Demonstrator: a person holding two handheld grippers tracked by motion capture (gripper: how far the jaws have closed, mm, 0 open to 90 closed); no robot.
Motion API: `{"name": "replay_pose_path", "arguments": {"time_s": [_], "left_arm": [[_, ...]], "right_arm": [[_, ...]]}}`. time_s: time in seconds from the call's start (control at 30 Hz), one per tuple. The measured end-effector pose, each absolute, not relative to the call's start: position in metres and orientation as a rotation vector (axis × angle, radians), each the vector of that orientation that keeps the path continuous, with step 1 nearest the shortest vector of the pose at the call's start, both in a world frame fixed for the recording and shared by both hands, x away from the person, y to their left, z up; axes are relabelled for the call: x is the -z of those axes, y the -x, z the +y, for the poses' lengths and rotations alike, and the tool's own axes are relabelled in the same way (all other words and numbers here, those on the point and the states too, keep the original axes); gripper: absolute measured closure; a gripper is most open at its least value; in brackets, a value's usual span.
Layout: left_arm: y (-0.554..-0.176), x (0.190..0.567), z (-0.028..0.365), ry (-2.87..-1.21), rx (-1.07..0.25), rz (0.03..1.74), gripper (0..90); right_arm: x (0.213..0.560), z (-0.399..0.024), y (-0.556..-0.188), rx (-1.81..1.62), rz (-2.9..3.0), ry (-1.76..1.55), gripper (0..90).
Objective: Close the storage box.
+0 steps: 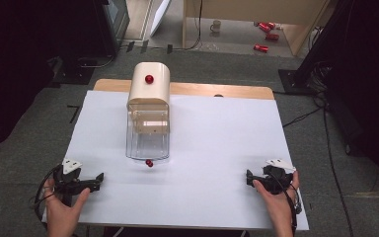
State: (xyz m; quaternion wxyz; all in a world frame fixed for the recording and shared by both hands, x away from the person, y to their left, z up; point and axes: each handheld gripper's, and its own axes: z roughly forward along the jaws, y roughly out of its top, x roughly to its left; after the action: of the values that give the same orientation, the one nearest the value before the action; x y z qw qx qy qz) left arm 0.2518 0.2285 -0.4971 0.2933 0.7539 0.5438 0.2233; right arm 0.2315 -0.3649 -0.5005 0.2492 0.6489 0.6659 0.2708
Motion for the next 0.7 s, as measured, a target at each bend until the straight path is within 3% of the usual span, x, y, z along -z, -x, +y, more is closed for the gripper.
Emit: {"name": "replay_pose_path", "arguments": {"time_s": [0.3,0.7], "left_arm": [[-0.252,0.497,0.228,-2.011,-0.596,1.451,0.0],[-0.251,0.497,0.228,-2.012,-0.603,1.447,0.0]], "right_arm": [[0.483,-0.354,-0.223,-0.812,1.800,-1.742,0.0],[0.455,-0.306,-0.225,-0.884,1.871,-1.618,0.0]]}}
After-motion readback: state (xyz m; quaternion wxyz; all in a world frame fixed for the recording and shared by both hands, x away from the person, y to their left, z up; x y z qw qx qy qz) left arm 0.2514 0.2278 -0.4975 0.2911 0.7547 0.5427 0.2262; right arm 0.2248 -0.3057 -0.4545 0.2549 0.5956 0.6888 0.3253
